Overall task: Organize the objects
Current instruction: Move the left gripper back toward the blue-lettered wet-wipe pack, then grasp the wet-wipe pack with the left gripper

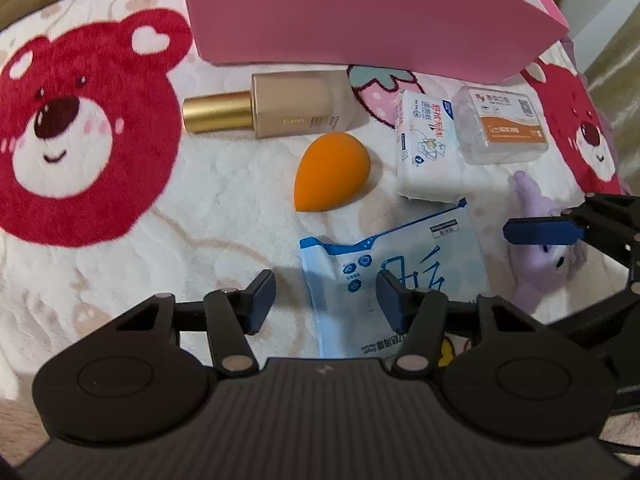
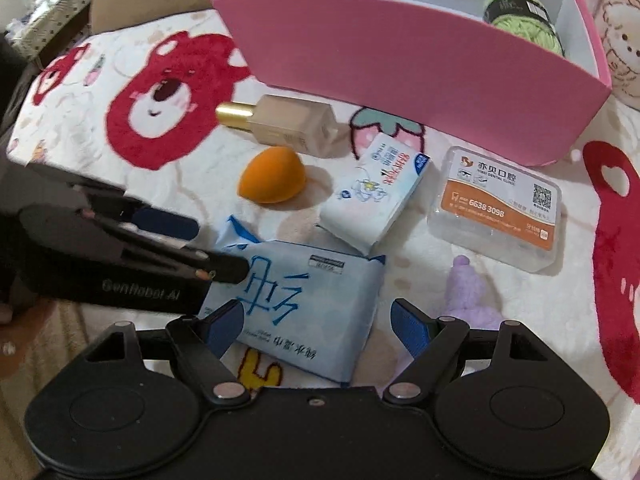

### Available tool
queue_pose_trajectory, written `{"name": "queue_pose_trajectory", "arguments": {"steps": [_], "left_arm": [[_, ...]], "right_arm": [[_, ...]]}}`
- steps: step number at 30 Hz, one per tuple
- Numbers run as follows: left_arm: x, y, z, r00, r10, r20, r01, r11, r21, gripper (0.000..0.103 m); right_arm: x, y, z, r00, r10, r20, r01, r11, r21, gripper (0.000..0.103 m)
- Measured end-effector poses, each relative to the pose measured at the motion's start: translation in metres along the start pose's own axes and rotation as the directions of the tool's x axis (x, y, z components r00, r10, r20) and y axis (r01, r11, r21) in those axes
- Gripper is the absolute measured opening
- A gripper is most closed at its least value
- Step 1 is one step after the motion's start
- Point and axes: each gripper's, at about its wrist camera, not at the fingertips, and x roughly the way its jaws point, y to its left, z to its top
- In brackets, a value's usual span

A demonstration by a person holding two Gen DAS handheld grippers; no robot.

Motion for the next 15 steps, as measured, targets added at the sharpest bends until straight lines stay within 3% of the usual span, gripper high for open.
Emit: {"name": "queue_pose_trajectory", "arguments": {"steps": [11,15], "left_arm": [[0.006,0.009,0.002,0.996,0.018,0.089,-0.014,0.999,-0.041,0.049],[0.004,0.015,0.001,0.997,-0.001,0.075,0.006,0.998,-0.068,0.048]], "right_arm": [[0.023,-0.005,-0.005,0.999,0.017,-0.034,-0.016,0.999,0.044,0.076],[0.023,-0.007,-0.003,0.999,0.029,-0.022,-0.027,0.998,0.058,0.072]]}}
